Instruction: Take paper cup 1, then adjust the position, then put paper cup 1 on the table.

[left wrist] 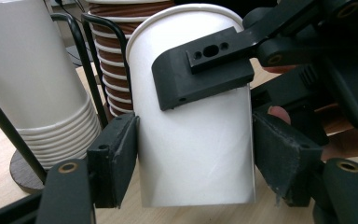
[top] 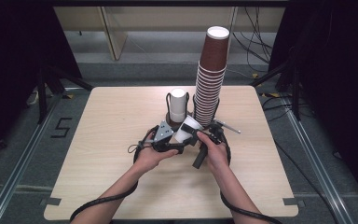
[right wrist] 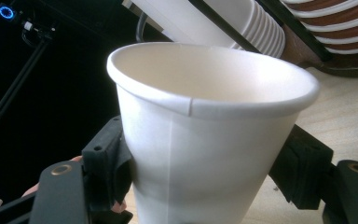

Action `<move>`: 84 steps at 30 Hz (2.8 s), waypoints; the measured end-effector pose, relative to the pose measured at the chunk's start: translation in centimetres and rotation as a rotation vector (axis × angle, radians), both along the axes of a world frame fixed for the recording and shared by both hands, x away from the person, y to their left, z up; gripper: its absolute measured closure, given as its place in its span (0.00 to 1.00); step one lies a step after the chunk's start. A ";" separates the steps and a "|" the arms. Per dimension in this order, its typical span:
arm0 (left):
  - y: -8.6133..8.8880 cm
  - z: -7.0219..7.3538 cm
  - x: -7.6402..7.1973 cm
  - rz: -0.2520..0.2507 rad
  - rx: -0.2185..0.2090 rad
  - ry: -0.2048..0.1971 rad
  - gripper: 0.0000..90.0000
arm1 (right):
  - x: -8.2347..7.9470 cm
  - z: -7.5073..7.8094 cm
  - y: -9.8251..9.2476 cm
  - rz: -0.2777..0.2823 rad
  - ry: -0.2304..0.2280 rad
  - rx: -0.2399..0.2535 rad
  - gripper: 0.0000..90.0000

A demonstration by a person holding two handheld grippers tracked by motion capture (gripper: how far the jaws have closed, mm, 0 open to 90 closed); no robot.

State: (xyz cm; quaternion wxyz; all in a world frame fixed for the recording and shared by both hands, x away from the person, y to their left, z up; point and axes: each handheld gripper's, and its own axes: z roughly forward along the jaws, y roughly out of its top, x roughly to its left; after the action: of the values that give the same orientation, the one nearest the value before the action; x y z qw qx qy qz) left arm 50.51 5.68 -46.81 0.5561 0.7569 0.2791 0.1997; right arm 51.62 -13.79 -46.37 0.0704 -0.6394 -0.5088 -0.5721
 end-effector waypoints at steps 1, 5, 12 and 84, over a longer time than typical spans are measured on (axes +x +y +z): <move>0.0 0.0 0.0 -0.002 0.001 0.000 0.36 | 0.0 0.0 0.0 0.000 0.000 0.000 0.34; 0.1 -0.1 0.0 -0.006 0.000 0.002 0.36 | 0.0 0.1 0.0 -0.001 0.003 -0.007 0.35; 0.2 -0.1 0.0 -0.011 0.012 0.000 0.35 | 0.0 0.1 0.1 -0.003 -0.011 -0.014 0.37; 11.1 -1.5 -4.4 0.150 -0.031 0.064 0.15 | -3.2 1.4 -4.5 -0.019 -0.444 -0.637 0.37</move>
State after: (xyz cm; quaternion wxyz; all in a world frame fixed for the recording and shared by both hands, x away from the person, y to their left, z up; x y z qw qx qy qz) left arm 46.12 16.81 -48.33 0.5422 0.7310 0.3558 0.2122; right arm 48.43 -18.31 -45.01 -0.2487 -0.4946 -0.6579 -0.5106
